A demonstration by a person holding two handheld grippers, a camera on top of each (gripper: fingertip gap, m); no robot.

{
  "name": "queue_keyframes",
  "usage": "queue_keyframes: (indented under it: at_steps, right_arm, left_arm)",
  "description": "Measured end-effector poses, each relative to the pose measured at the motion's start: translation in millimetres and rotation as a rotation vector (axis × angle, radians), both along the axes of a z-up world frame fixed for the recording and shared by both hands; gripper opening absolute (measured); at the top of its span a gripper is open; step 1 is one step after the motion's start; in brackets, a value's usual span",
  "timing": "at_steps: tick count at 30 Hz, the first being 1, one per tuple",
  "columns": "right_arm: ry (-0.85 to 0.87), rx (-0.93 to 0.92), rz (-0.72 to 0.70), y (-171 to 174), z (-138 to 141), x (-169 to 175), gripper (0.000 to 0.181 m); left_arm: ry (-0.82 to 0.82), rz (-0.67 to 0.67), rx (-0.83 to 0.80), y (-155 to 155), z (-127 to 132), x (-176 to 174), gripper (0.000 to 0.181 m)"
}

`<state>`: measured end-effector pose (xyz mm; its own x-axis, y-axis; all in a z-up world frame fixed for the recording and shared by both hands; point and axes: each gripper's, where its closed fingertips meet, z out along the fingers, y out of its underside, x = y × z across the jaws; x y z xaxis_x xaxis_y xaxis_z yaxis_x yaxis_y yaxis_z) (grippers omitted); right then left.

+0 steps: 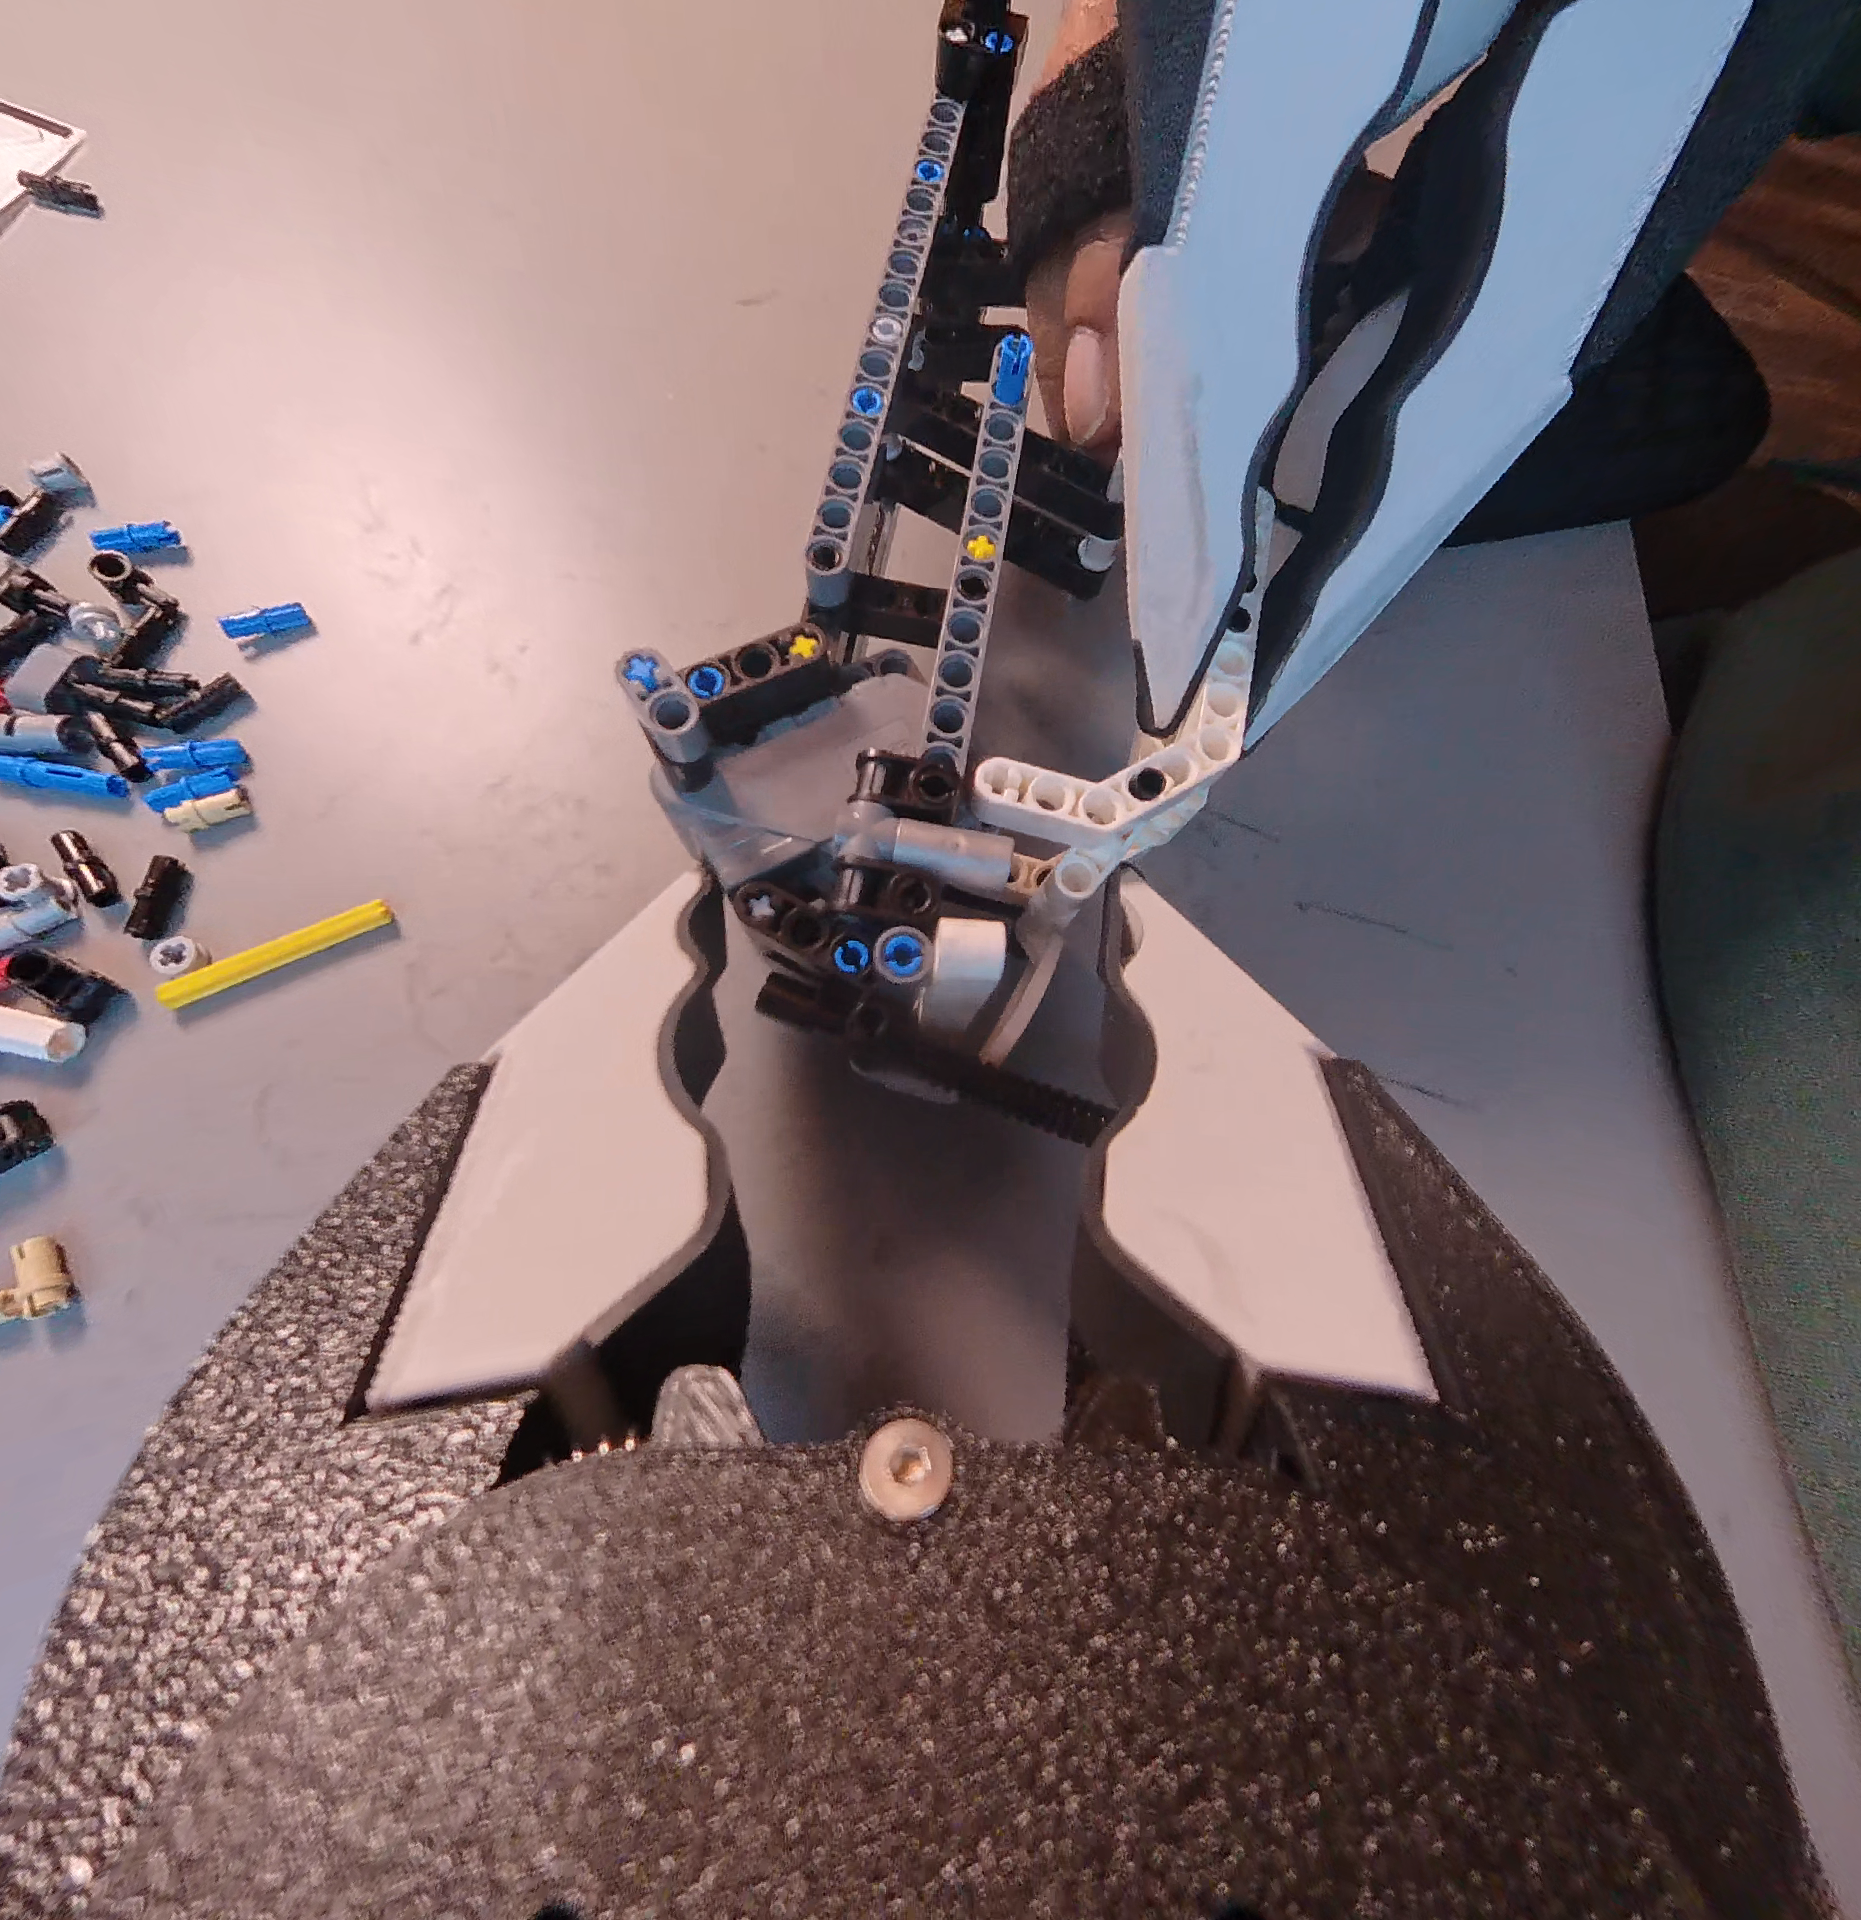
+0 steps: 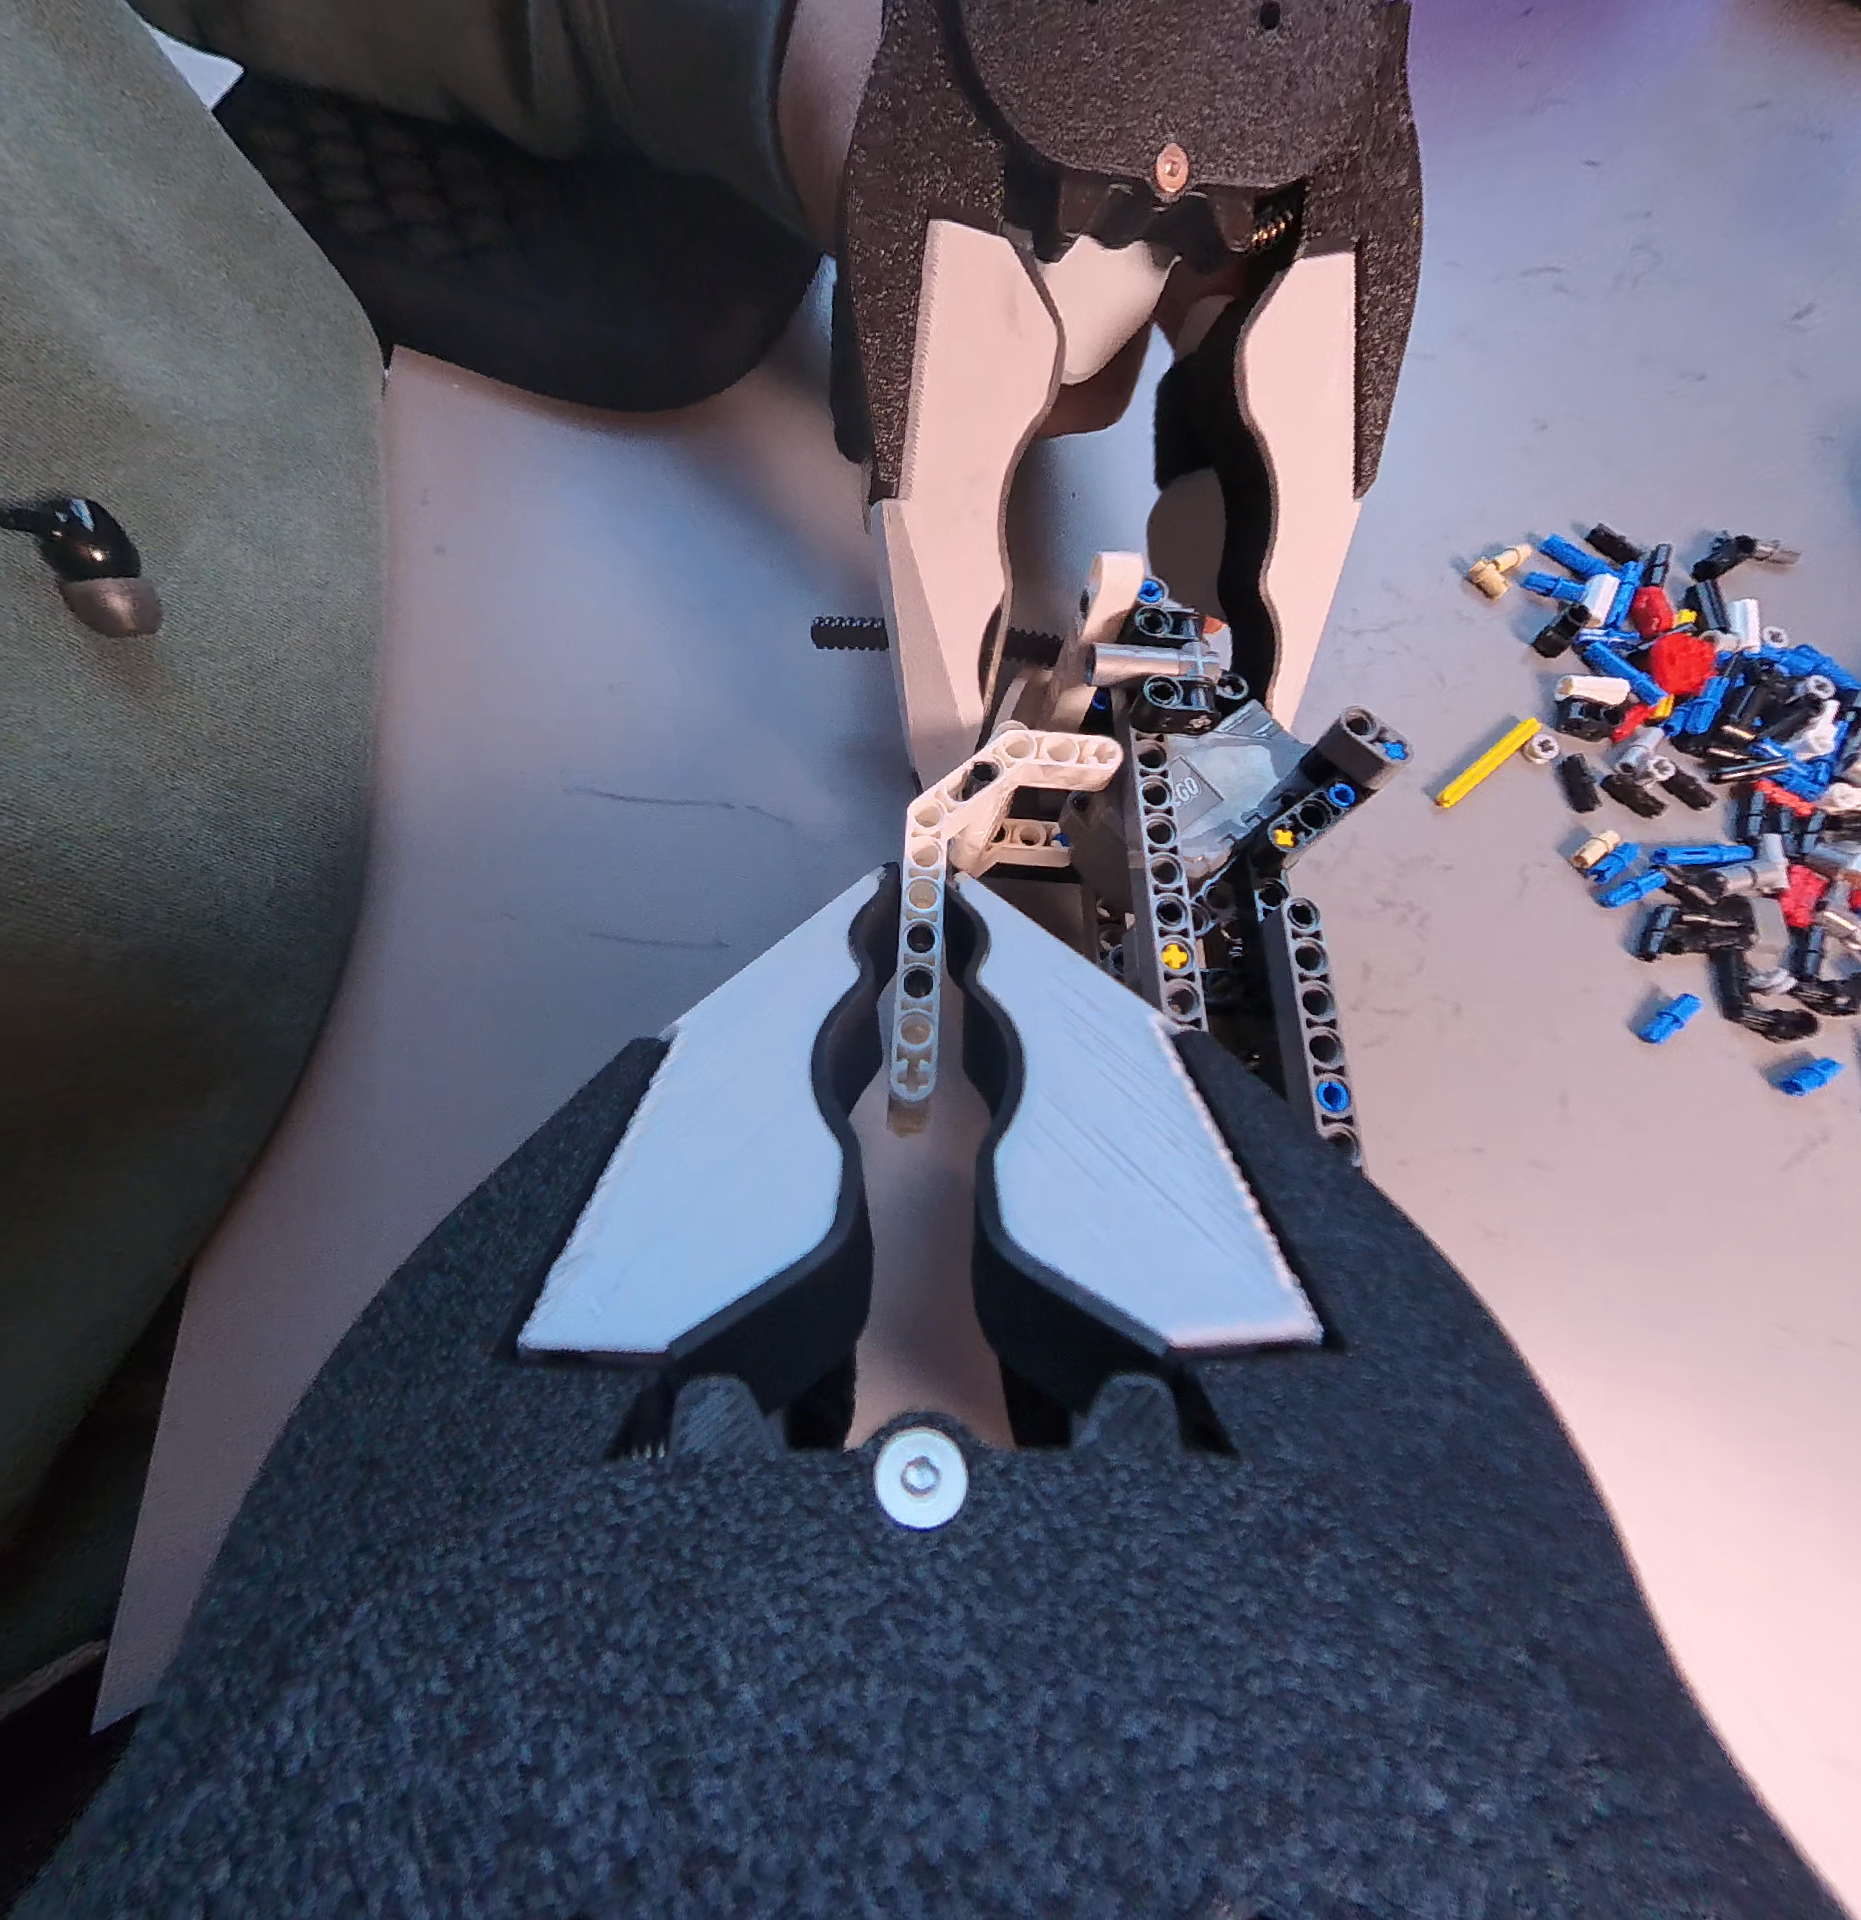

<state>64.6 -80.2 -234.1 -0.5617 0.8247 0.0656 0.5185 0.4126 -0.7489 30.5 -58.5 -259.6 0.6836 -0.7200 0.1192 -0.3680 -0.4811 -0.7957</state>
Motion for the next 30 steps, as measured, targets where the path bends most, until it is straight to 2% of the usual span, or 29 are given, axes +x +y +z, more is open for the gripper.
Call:
queue_keyframes:
  at_steps: [4,9,23,25,27,30]
  right_arm:
    - [0.04,-0.026,-0.022,2,2,1,0.006]
    - [0.096,-0.198,-0.062,2,10,2,0.006]
    - [0.199,-0.451,-0.078,5,29,-1,0.006]
    - [0.346,-0.767,-0.034,1,86,0,0.006]
    - [0.369,-0.499,-0.089,8,73,-8,0.006]
    - [0.375,-0.597,-0.133,17,86,-2,0.007]
  left_arm:
    - [0.051,0.015,0.027,1,-2,0,0.068]
    - [0.092,0.009,0.029,-1,-8,0,0.061]
    - [0.069,0.033,0.014,0,-8,2,0.057]
    - [0.146,0.031,0.054,2,-12,-1,0.054]
    - [0.137,0.036,0.044,1,-11,1,0.053]
    - [0.117,0.053,0.015,1,-11,-3,0.055]
